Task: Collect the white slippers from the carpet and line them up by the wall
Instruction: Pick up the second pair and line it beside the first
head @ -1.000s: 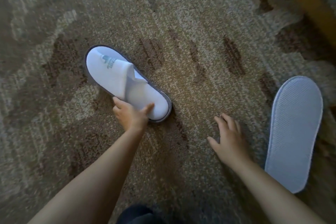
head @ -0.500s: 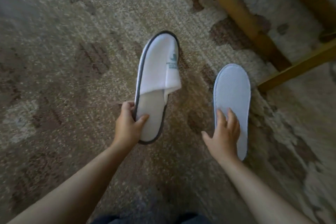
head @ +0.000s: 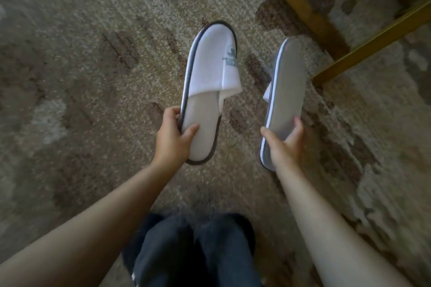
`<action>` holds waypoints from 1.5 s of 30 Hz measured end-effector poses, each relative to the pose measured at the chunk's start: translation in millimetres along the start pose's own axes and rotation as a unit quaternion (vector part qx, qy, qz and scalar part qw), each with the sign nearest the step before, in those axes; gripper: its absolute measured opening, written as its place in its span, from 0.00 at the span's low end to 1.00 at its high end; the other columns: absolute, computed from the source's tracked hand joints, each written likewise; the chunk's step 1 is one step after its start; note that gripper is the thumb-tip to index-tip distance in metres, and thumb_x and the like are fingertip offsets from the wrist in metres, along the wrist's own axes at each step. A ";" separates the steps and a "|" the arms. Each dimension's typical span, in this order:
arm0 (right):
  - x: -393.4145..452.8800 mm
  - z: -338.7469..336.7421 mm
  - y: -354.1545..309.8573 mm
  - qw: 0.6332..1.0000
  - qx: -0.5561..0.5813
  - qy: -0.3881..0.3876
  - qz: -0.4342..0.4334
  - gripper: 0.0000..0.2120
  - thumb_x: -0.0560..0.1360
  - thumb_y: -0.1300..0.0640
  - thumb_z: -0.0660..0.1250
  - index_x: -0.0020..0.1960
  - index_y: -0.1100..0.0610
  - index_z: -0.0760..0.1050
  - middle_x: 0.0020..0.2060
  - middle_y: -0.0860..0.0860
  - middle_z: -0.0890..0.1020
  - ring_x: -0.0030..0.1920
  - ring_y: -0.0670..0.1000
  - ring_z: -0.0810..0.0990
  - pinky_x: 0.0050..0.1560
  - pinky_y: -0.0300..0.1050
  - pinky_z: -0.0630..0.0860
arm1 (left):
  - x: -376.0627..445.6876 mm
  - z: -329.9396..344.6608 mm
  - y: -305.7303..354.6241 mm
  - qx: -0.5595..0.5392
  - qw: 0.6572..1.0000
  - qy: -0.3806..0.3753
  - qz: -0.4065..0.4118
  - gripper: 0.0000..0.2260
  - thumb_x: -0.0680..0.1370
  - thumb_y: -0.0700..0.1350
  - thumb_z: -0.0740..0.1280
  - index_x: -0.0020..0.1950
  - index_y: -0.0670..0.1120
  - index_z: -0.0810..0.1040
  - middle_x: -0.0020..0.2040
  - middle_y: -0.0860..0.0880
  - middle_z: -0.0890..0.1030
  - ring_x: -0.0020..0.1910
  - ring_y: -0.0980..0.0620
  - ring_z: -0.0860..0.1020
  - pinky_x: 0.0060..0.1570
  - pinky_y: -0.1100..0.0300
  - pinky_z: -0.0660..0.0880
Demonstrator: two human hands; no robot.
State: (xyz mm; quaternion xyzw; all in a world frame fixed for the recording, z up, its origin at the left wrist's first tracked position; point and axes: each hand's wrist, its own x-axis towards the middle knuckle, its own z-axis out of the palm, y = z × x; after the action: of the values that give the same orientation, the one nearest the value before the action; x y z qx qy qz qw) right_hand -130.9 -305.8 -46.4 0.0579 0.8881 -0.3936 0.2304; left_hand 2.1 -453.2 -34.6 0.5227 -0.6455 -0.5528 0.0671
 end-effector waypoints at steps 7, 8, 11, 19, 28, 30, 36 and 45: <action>-138.2 -111.5 -147.7 0.987 0.086 -0.126 -0.045 0.31 0.68 0.60 0.69 0.67 0.57 0.59 0.65 0.58 0.66 0.60 0.52 0.69 0.41 0.20 0.68 | -137.9 -101.1 141.2 0.008 1.000 0.016 -0.002 0.14 0.72 0.43 0.67 0.50 0.53 0.64 0.42 0.59 0.73 0.41 0.62 0.73 0.36 0.65 0.70; -158.1 -130.3 -173.4 0.983 0.099 -0.150 -0.046 0.30 0.68 0.60 0.68 0.67 0.57 0.59 0.65 0.58 0.67 0.59 0.52 0.70 0.42 0.21 0.70 | -159.4 -115.6 167.2 0.002 1.000 0.027 -0.002 0.14 0.72 0.43 0.67 0.51 0.53 0.65 0.42 0.58 0.73 0.41 0.62 0.73 0.36 0.65 0.70; -211.9 -188.2 -245.2 0.969 0.141 -0.200 -0.041 0.32 0.65 0.54 0.67 0.66 0.55 0.60 0.63 0.59 0.69 0.58 0.54 0.72 0.50 0.36 0.74 | -217.7 -152.9 242.4 -0.019 0.998 0.054 0.002 0.13 0.72 0.43 0.67 0.51 0.52 0.65 0.42 0.60 0.72 0.40 0.63 0.73 0.32 0.72 0.71; -313.8 -324.2 -341.1 0.959 0.233 -0.132 -0.091 0.31 0.64 0.52 0.63 0.66 0.55 0.63 0.59 0.55 0.73 0.51 0.46 0.75 0.43 0.30 0.75 | -314.9 -198.1 382.5 -0.039 0.995 0.011 0.094 0.13 0.72 0.44 0.67 0.51 0.53 0.65 0.42 0.61 0.71 0.39 0.63 0.73 0.29 0.72 0.70; -425.1 -504.7 -278.0 0.942 0.312 0.115 -0.048 0.25 0.71 0.58 0.65 0.67 0.55 0.63 0.60 0.61 0.72 0.54 0.59 0.72 0.46 0.42 0.73 | -467.0 -125.3 465.3 0.034 0.951 -0.205 0.228 0.13 0.73 0.46 0.65 0.51 0.55 0.63 0.42 0.62 0.69 0.40 0.62 0.71 0.30 0.69 0.66; -455.0 -550.6 -247.7 0.924 0.336 0.179 -0.045 0.21 0.71 0.59 0.65 0.62 0.55 0.66 0.57 0.57 0.75 0.52 0.54 0.76 0.45 0.37 0.75 | -513.6 -94.3 470.6 0.051 0.930 -0.260 0.255 0.13 0.72 0.47 0.66 0.51 0.55 0.63 0.42 0.63 0.69 0.40 0.63 0.71 0.31 0.68 0.66; -552.7 -678.2 -118.8 0.837 0.392 0.381 0.011 0.19 0.72 0.62 0.63 0.62 0.54 0.69 0.51 0.55 0.77 0.40 0.43 0.77 0.29 0.27 0.72 | -678.2 15.9 457.1 0.092 0.843 -0.421 0.322 0.14 0.72 0.49 0.66 0.51 0.56 0.63 0.42 0.64 0.69 0.39 0.63 0.71 0.27 0.71 0.67; -716.8 -817.2 82.7 0.696 0.412 0.576 0.117 0.20 0.72 0.60 0.64 0.62 0.51 0.67 0.60 0.52 0.73 0.57 0.53 0.74 0.39 0.31 0.74 | -940.7 146.6 379.9 0.148 0.681 -0.613 0.372 0.11 0.72 0.45 0.66 0.50 0.53 0.66 0.41 0.64 0.69 0.39 0.63 0.71 0.31 0.67 0.67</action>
State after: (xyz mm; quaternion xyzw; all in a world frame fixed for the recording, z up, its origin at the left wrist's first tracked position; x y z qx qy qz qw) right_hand 231.4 400.0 701.2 0.4660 0.5815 -0.5798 -0.3295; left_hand 94.6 285.8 669.7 -0.2130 -0.7571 -0.5766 -0.2214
